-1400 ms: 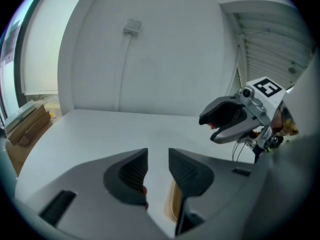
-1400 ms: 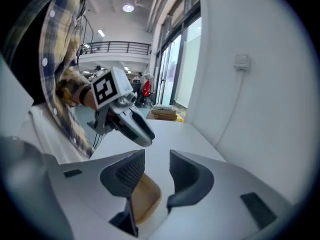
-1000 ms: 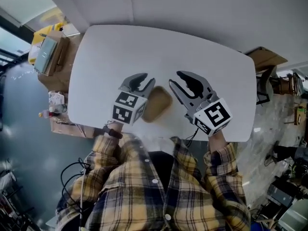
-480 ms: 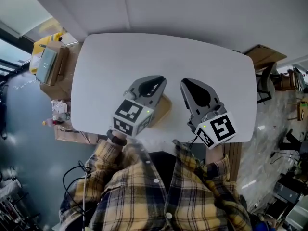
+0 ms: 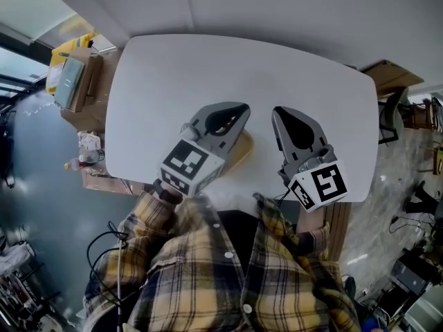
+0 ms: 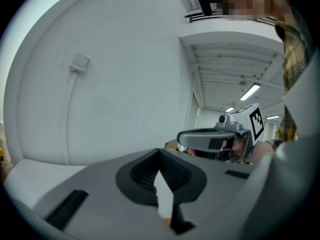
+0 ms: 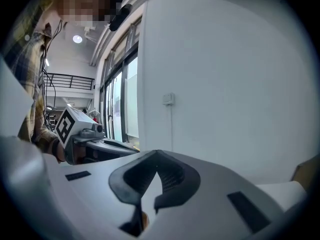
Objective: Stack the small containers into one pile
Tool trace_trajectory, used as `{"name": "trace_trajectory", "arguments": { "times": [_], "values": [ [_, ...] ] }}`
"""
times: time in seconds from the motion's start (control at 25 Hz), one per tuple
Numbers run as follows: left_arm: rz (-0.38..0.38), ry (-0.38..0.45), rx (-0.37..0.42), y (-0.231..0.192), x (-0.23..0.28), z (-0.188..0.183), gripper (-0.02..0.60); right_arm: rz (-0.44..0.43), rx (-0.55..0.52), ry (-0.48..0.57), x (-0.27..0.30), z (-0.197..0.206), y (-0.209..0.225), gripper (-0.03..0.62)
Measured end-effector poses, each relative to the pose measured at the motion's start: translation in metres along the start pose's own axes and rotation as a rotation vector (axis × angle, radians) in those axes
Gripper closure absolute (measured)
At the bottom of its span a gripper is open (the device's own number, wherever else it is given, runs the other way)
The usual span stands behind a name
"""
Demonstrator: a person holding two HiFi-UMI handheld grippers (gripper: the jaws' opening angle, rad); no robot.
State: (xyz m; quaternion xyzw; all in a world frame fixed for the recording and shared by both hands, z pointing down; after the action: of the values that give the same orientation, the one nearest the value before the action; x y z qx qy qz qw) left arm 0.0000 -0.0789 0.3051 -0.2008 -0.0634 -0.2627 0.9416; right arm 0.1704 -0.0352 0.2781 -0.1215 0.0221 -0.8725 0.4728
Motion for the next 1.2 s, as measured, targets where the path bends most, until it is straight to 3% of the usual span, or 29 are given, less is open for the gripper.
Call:
{"name": "trace_trajectory", "arguments": {
  "times": [0.72, 1.2],
  "values": [
    [0.048, -0.011, 0.062, 0.010, -0.003, -0.003, 0.564, -0.065, -0.044, 0.014, 0.000, 0.004, -0.004, 0.579],
    [0.027, 0.021, 0.066, 0.015, -0.015, 0.001, 0.565, -0.073, -0.036, 0.018, -0.002, 0.001, -0.015, 0.579]
  ]
}}
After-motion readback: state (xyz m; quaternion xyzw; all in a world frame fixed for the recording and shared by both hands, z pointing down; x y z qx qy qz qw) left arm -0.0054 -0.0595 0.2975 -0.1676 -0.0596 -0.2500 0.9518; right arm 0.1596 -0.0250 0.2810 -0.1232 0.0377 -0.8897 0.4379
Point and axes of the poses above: the fingertips, and each gripper's own axes: x forward along the fingers, y to its right, z out of its underside, the point moved 9 cm from there along -x, backward along the fingers, and after that the axes turned 11 degrees about -x, right-handed, at the moved point
